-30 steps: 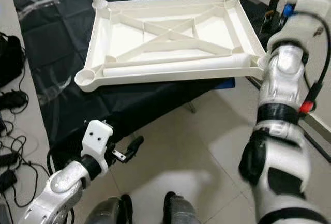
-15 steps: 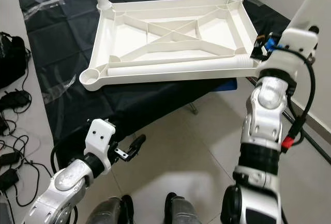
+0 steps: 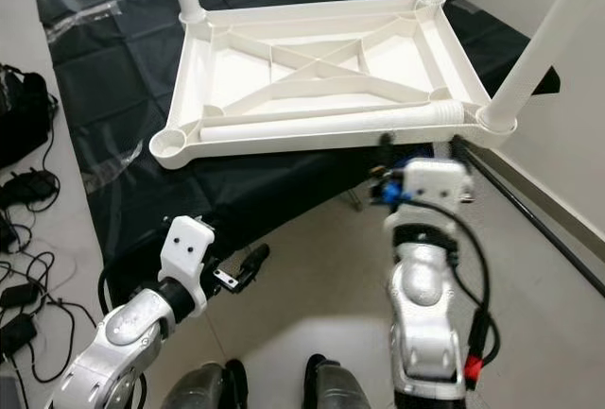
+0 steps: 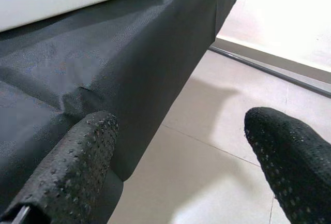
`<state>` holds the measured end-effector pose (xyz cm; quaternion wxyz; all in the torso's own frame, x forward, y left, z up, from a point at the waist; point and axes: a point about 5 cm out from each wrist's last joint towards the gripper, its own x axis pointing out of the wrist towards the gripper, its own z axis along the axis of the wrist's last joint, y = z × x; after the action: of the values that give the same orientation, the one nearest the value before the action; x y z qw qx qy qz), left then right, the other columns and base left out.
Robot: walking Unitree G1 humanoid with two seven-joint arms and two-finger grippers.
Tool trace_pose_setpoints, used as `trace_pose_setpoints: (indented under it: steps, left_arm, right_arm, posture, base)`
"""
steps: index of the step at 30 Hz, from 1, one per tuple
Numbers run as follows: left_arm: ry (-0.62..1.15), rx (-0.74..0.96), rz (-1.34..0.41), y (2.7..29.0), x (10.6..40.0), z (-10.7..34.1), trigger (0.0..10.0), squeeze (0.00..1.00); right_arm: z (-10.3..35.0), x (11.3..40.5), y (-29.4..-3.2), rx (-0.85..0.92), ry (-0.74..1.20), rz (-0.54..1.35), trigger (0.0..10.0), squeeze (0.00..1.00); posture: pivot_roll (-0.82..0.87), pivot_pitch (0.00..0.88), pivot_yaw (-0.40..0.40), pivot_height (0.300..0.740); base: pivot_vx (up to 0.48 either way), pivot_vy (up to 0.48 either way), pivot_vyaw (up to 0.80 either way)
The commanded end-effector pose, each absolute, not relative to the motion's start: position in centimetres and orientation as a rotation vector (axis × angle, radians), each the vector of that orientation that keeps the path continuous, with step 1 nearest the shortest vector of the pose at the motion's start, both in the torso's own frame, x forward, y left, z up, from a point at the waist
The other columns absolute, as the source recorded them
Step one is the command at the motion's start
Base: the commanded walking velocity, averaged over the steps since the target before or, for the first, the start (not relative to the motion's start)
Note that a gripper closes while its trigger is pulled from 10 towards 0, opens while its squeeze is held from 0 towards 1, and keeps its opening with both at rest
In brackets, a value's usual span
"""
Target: Building children table
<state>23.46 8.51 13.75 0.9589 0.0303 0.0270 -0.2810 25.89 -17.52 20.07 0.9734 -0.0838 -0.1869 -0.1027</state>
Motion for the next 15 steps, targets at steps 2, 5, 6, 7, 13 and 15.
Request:
trace_pose_setpoints:
  steps: [2,5,6,7,13,15]
  left_arm:
    - [0.076,0.071,-0.558,8.6,23.3,13.1,10.0,0.0]
    - [0.075,0.072,-0.556,8.6,23.4,13.1,10.0,0.0]
    - [0.075,0.072,-0.556,8.6,23.4,13.1,10.0,0.0]
    - [0.075,0.072,-0.556,8.6,23.4,13.1,10.0,0.0]
    - [0.069,0.079,-0.559,8.9,23.4,13.2,10.0,0.0]
    - [0.067,0.081,-0.559,8.9,23.5,13.3,10.0,0.0]
  right_arm:
    - [20.4,25.6,-16.3,-0.159,-0.399,-0.159,10.0,0.0]
    - [20.8,25.7,-16.0,-0.144,-0.397,-0.149,10.0,0.0]
    - [20.8,25.7,-16.0,-0.144,-0.397,-0.149,10.0,0.0]
    - [20.9,25.7,-15.9,-0.139,-0.393,-0.147,10.0,0.0]
    - [21.1,25.6,-15.6,-0.151,-0.399,-0.12,10.0,0.0]
    - [21.1,25.5,-15.3,-0.158,-0.405,-0.107,10.0,0.0]
  posture:
    - [0.02,0.208,-0.001,0.74]
    - [0.03,0.207,-0.001,0.74]
    - [0.03,0.207,-0.001,0.74]
    - [0.03,0.207,-0.001,0.74]
    - [0.08,0.211,0.028,0.74]
    - [0.09,0.209,0.022,0.74]
  base:
    - [0.0,0.0,0.0]
    - [0.0,0.0,0.0]
    - [0.0,0.0,0.0]
    - [0.0,0.0,0.0]
    - [0.0,0.0,0.0]
    - [0.0,0.0,0.0]
